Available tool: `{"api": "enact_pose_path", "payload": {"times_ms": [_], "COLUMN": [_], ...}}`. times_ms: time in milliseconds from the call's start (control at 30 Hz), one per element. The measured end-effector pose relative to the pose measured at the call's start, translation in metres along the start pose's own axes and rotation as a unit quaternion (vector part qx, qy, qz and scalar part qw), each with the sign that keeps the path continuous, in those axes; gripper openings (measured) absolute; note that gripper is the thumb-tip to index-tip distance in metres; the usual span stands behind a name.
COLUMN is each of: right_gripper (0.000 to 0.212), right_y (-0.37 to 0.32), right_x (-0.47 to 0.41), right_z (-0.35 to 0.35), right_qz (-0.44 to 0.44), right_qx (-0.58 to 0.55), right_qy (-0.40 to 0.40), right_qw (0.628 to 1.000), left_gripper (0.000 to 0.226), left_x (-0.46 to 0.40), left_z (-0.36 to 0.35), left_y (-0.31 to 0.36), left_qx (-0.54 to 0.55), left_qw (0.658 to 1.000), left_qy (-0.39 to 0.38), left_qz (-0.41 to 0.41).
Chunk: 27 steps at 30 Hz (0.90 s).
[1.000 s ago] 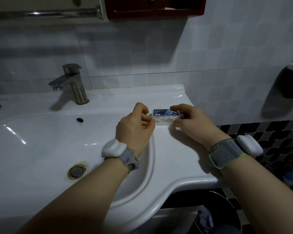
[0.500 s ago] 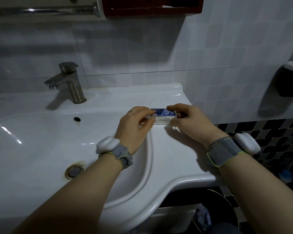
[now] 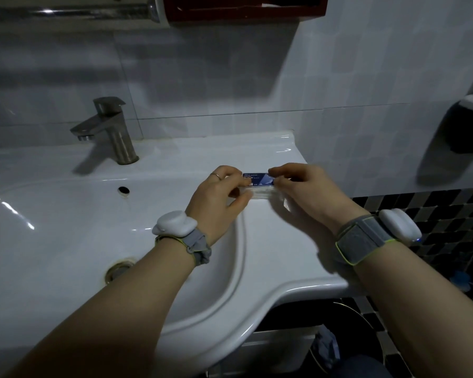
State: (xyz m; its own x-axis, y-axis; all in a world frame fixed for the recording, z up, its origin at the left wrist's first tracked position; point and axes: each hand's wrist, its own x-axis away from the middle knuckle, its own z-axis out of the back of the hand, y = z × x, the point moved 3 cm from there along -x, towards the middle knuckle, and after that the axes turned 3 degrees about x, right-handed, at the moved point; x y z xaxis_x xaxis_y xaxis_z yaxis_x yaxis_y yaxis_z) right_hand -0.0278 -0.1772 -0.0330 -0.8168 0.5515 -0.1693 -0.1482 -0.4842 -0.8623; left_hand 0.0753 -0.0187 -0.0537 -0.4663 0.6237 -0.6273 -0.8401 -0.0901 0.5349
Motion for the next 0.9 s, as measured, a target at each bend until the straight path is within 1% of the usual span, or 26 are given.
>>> {"api": "enact_pose_path", "payload": {"times_ms": [67,167,300,367,600,900], "right_gripper": [0.024,0.026,0.031,0.034,0.047,0.048], "right_y": [-0.001,-0.001,0.0,0.0,-0.001,-0.003], "right_x": [0.0,0.001,0.001,0.001,0.006,0.007], "right_z": [0.0,-0.002,-0.003,-0.003,-0.001,-0.002], "right_qz": [0.0,0.001,0.006,0.001,-0.001,0.014], "right_qx": [0.007,0.01,0.002,-0.017,-0.009,0.015], "right_qy": [0.0,-0.006,-0.02,-0.026,-0.046,-0.045], "right_qw": [1.0,1.0,1.0,1.0,0.999,0.999], "left_gripper": [0.014,0.017,0.021,0.027,0.026,0.028], "left_x": [-0.001,-0.004,-0.01,-0.012,-0.011,-0.01], "left_z": [0.0,-0.001,-0.005,-0.007,-0.007,-0.007], "left_y": [0.002,0.008,0.014,0.012,0.007,0.006], "left_qx": [-0.025,-0.096,-0.089,-0.095,-0.048,-0.048], "left_qw": [1.0,0.994,0.99,0.987,0.993,0.994], "left_qy": [-0.006,-0.029,-0.093,-0.109,-0.089,-0.081], "left_qz": [0.004,-0.032,-0.056,-0.067,-0.054,-0.056]}}
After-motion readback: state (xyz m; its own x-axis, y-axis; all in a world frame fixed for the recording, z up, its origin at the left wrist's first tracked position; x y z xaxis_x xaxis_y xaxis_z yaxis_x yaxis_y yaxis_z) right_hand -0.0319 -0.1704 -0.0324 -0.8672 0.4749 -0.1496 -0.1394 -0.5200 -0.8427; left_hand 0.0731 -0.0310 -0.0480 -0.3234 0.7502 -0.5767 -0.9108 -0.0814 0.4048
